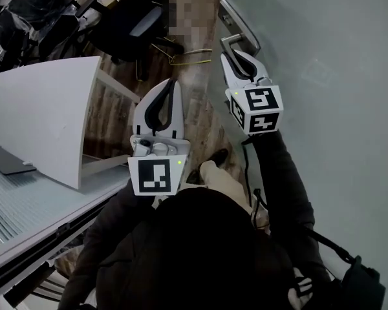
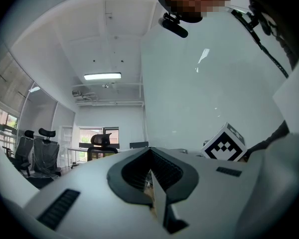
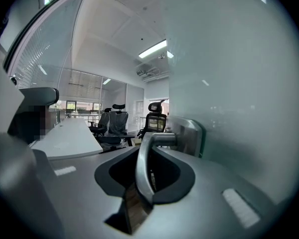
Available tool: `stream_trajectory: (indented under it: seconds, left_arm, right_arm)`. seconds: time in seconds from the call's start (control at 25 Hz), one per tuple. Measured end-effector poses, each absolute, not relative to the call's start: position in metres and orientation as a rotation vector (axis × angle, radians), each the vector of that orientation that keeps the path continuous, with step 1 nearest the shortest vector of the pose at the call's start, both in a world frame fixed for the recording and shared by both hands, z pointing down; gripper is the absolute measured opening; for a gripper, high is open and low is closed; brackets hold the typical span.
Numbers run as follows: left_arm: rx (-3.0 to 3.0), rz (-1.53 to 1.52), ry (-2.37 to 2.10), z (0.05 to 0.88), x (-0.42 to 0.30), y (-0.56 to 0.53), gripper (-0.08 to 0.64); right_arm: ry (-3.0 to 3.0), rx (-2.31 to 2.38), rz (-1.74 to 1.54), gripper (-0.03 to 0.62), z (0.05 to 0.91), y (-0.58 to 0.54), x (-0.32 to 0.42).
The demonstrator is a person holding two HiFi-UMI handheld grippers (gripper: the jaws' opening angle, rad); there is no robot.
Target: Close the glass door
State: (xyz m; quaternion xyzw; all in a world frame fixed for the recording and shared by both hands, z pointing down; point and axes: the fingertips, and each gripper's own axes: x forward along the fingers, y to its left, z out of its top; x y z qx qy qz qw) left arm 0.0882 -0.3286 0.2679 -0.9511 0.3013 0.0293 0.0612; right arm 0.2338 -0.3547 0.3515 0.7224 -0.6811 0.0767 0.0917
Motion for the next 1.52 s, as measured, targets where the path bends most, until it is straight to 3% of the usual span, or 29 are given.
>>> stream_trajectory:
  seconds: [0.48, 1.52]
  left_arm:
    - [-2.875, 0.072, 0.982, 0.26, 0.027, -0.32, -0.004]
    - [-2.779, 0.084, 1.255, 0.279, -0.174, -0.23, -0.004]
  right_arm:
    - [-2.142, 2.002, 0.232, 0.063, 0.344, -0.363, 0.163]
    - [-2.36, 1.7, 0.152, 0.063, 0.349, -0.299, -0.083]
